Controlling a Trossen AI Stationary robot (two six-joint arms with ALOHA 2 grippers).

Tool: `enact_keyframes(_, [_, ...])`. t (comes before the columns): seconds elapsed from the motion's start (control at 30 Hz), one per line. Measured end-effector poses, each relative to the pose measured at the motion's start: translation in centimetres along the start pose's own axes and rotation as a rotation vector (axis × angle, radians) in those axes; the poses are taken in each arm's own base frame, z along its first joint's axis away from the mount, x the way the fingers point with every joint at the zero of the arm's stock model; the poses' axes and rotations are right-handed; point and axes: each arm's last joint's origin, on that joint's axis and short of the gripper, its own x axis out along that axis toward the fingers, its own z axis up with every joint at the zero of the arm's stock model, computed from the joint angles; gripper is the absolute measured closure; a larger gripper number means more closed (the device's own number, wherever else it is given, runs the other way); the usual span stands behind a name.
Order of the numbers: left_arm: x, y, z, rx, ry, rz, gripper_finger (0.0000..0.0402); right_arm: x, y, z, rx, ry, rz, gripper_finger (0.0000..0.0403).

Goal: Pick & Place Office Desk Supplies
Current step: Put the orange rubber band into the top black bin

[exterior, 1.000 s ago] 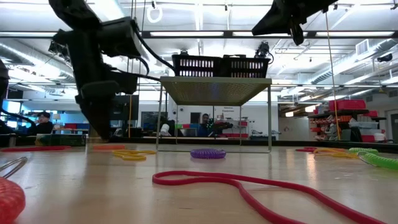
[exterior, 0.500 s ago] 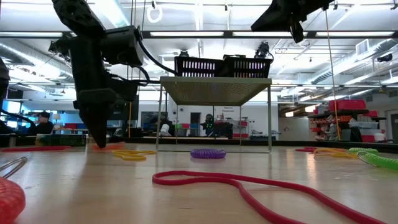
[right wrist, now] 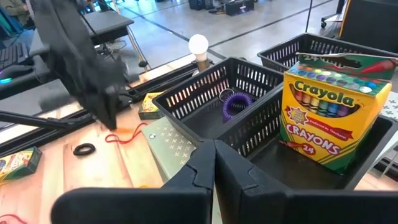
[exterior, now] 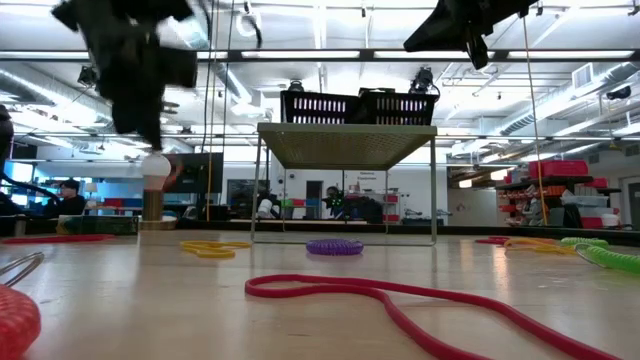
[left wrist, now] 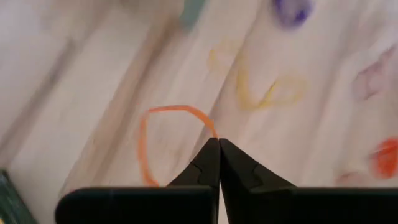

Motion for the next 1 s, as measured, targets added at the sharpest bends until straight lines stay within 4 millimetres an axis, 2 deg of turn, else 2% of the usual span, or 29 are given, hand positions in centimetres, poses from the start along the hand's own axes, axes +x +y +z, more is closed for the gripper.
enact_keyframes(0.13, [-3.8, 0.1, 1.8, -0.058, -0.193, -0.018, 0.0398, 0.0, 0.0, 0.0, 0.003, 0.0, -0.001, 0.0394])
enact_keyframes(0.3, [-7.6, 0.6, 4.9, -0.123, -0.398, 0.062, 0.0398, 0.0, -0.1, 0.0, 0.01, -0.001, -0.005, 0.0394])
enact_keyframes(0.5, [-9.6, 2.5, 10.4, -0.155, -0.598, 0.18, 0.0397, 0.1, -0.3, 0.1, 0.01, -0.015, -0.042, 0.0394])
enact_keyframes(0.67, [-9.5, 4.0, 16.2, -0.099, -0.705, 0.19, 0.0397, 0.1, -0.3, 0.1, 0.005, -0.018, -0.05, 0.0394])
enact_keyframes(0.77, [-9.1, 5.0, 19.9, -0.045, -0.708, 0.184, 0.0397, 0.1, -0.3, 0.1, 0.004, -0.018, -0.05, 0.0394])
enact_keyframes(0.9, [-7.2, 6.2, 23.9, 0.02, -0.665, 0.166, 0.0397, 0.1, -0.3, 0.1, 0.002, -0.018, -0.05, 0.0394])
enact_keyframes(1.0, [-5.3, 7.1, 26.1, 0.038, -0.621, 0.162, 0.0397, 0.1, -0.3, 0.1, 0.002, -0.018, -0.05, 0.0394])
